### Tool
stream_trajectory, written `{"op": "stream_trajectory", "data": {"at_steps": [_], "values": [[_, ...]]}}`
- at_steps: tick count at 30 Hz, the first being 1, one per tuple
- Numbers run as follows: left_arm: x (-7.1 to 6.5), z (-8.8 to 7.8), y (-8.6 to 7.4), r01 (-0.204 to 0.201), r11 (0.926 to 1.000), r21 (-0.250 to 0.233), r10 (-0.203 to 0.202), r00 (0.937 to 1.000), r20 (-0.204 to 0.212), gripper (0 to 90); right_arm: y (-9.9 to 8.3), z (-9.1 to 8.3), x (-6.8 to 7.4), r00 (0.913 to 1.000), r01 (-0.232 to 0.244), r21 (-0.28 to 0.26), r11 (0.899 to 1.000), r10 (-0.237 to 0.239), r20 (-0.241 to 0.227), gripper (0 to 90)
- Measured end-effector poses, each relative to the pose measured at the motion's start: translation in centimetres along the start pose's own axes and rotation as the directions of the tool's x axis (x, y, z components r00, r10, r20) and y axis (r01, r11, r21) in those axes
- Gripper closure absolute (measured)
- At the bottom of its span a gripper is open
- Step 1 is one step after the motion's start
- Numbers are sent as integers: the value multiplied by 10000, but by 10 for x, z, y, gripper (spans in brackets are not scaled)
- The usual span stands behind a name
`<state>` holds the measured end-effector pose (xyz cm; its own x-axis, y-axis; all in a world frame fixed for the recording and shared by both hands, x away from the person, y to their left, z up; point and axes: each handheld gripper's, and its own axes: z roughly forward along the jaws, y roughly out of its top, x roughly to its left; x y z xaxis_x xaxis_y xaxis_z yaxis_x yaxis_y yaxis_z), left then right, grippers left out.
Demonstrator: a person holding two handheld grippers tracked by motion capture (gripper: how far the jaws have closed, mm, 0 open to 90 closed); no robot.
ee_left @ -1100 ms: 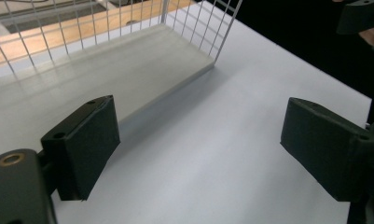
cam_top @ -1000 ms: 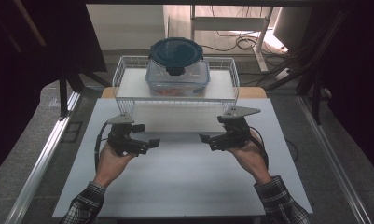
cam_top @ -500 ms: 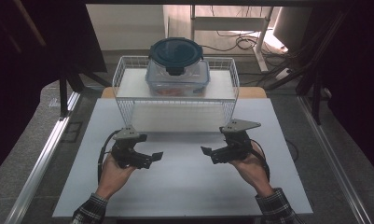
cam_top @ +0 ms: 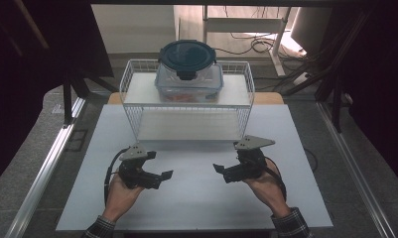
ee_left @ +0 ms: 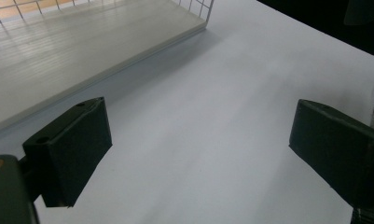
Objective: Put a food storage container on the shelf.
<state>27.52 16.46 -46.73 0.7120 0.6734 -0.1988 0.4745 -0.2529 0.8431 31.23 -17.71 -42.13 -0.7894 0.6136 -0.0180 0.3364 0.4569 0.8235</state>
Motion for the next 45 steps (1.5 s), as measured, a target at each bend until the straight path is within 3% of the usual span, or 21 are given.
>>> {"op": "stream_trajectory", "data": {"at_steps": [13, 20, 32, 45], "values": [[-5, -7, -26, 42, 9993, 361, -38, 9999, -118, 34, -23, -5, 7, 9998, -14, 172, 9999, 11, 209, 0], [-5, -14, -35, 171, 9993, 333, -164, 9996, -214, 23, -34, -15, 7, 9991, -80, 220, 9997, 70, 416, 0], [-3, -27, -53, 170, 9989, 425, -138, 9970, -762, 20, -52, -26, 7, 9972, -326, 277, 9991, 306, 682, 0], [2, -36, -76, 286, 9963, 804, -167, 9893, -1452, 19, -81, -33, -1, 9899, -858, 445, 9953, 801, 1166, 0]]}}
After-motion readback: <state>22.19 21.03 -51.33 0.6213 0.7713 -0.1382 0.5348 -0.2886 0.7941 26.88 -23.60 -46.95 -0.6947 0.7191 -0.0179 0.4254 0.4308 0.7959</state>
